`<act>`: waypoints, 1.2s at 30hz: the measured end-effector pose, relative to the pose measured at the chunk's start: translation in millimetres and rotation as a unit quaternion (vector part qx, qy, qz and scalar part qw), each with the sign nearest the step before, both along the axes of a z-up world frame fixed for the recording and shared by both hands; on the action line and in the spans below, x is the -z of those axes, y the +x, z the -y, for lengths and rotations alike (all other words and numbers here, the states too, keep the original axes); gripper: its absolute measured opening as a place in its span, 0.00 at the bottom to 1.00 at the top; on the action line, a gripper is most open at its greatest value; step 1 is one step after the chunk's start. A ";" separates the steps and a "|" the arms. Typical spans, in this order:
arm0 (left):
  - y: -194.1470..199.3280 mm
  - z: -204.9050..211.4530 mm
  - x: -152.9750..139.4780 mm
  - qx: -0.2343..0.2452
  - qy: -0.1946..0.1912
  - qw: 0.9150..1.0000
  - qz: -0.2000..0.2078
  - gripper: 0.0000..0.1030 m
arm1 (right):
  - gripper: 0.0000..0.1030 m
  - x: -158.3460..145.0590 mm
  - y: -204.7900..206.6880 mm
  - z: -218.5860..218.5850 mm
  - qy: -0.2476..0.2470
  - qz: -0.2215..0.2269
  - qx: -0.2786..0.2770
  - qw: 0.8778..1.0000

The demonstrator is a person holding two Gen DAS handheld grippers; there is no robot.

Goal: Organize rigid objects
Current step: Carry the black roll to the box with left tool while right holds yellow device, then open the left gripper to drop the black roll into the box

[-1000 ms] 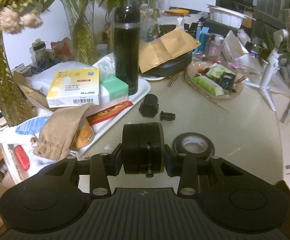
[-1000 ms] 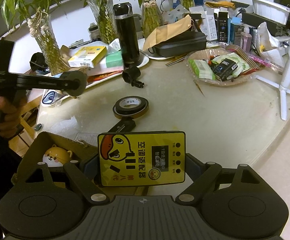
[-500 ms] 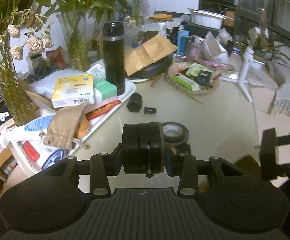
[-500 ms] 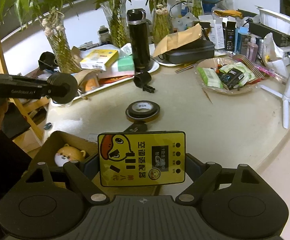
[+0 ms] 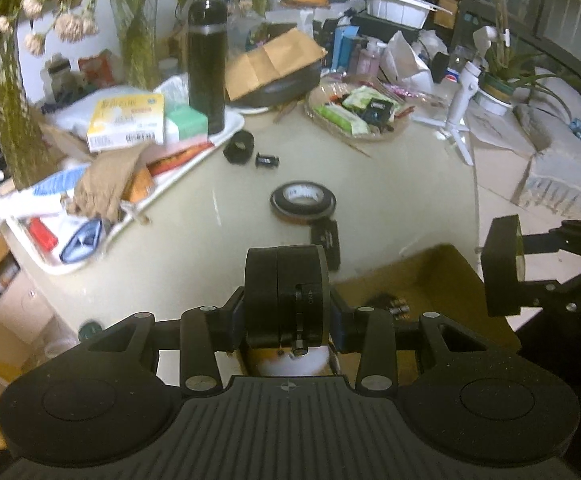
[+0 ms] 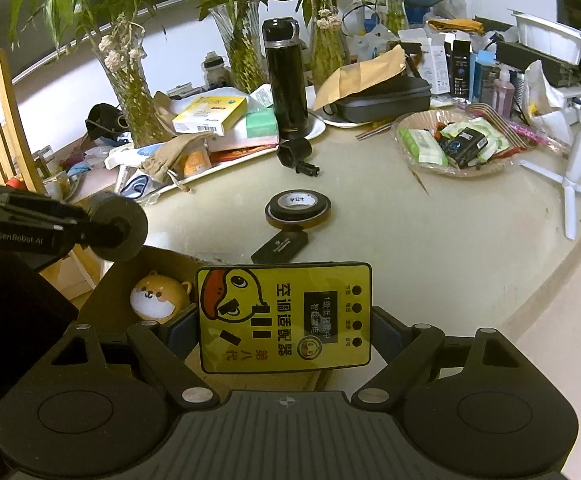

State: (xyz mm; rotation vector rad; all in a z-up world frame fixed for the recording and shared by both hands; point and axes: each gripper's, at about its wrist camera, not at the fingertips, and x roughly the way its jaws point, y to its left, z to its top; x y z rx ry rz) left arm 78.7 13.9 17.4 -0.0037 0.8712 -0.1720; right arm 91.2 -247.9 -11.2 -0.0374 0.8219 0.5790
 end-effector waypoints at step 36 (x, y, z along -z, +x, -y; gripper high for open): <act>-50.8 -0.3 -6.0 -0.043 0.022 0.999 0.007 0.40 | 0.86 2.7 -10.3 7.8 0.019 -0.002 0.005 1.000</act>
